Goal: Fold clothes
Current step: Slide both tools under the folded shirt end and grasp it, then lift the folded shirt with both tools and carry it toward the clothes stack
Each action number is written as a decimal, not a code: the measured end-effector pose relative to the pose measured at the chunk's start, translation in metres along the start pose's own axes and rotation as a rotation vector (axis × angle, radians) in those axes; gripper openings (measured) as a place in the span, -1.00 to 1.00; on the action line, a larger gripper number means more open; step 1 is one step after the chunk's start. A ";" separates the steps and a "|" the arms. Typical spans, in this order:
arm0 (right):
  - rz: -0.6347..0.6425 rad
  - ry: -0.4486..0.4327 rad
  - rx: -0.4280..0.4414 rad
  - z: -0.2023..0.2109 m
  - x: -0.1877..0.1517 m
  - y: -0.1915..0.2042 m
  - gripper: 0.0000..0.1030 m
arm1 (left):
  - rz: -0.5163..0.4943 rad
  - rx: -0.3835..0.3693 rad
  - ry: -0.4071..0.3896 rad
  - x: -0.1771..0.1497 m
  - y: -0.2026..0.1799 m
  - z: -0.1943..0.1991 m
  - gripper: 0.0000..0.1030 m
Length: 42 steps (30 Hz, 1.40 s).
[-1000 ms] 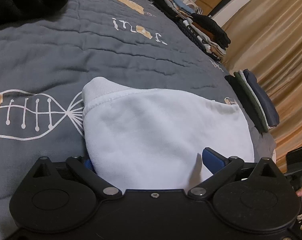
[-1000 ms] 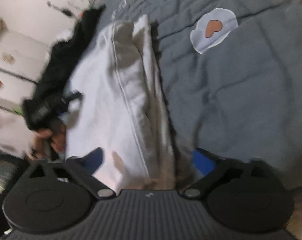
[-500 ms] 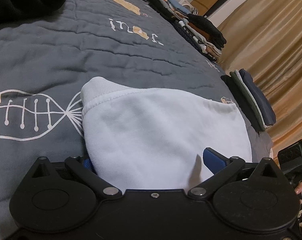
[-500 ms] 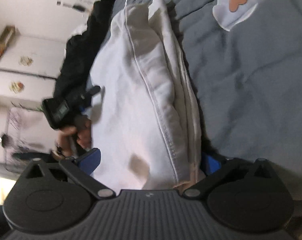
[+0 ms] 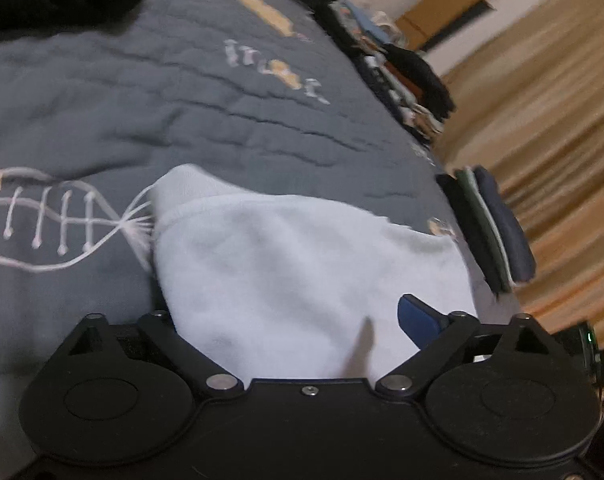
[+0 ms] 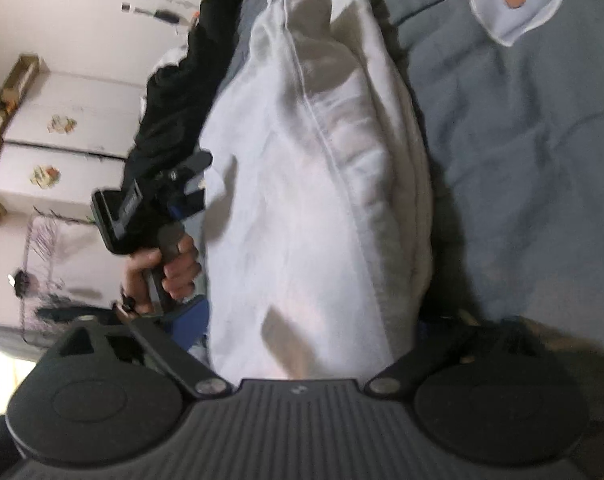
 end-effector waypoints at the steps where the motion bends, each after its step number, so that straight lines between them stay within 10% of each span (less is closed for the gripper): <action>1: -0.016 -0.014 0.002 0.004 0.000 -0.003 -0.04 | 0.002 0.003 0.004 0.000 0.003 0.000 0.46; 5: -0.036 0.012 0.030 -0.004 -0.003 -0.018 -0.10 | 0.042 -0.020 0.015 -0.003 0.019 -0.003 0.16; 11: 0.024 0.034 0.086 -0.020 0.004 -0.009 0.94 | -0.010 -0.072 0.019 0.003 0.006 -0.025 0.63; 13: 0.058 0.025 0.023 -0.018 0.000 -0.003 0.86 | -0.033 -0.039 0.032 0.005 -0.002 -0.030 0.32; 14: 0.075 0.019 -0.015 -0.016 -0.003 0.000 0.58 | -0.036 -0.026 0.037 0.006 -0.004 -0.030 -0.12; 15: 0.065 0.003 -0.048 -0.012 -0.004 -0.001 -0.13 | -0.034 -0.029 0.041 0.006 -0.004 -0.028 -0.40; 16: 0.045 -0.016 -0.078 -0.006 -0.005 -0.004 -0.30 | -0.036 -0.041 0.040 0.005 -0.004 -0.024 -0.43; 42: 0.209 -0.319 -0.120 0.121 -0.078 0.081 -0.40 | -0.356 0.027 -0.230 -0.008 -0.224 0.029 -0.56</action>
Point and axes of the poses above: each gripper's, at about its wrist camera, not at the fingertips, and z roughly against the way its jaws point, y to its left, x to its top, the point moved 4 cm from there along -z, roughly the way its jaws point, and after that the axes turned 13 degrees about y, right-handed, at the moved point
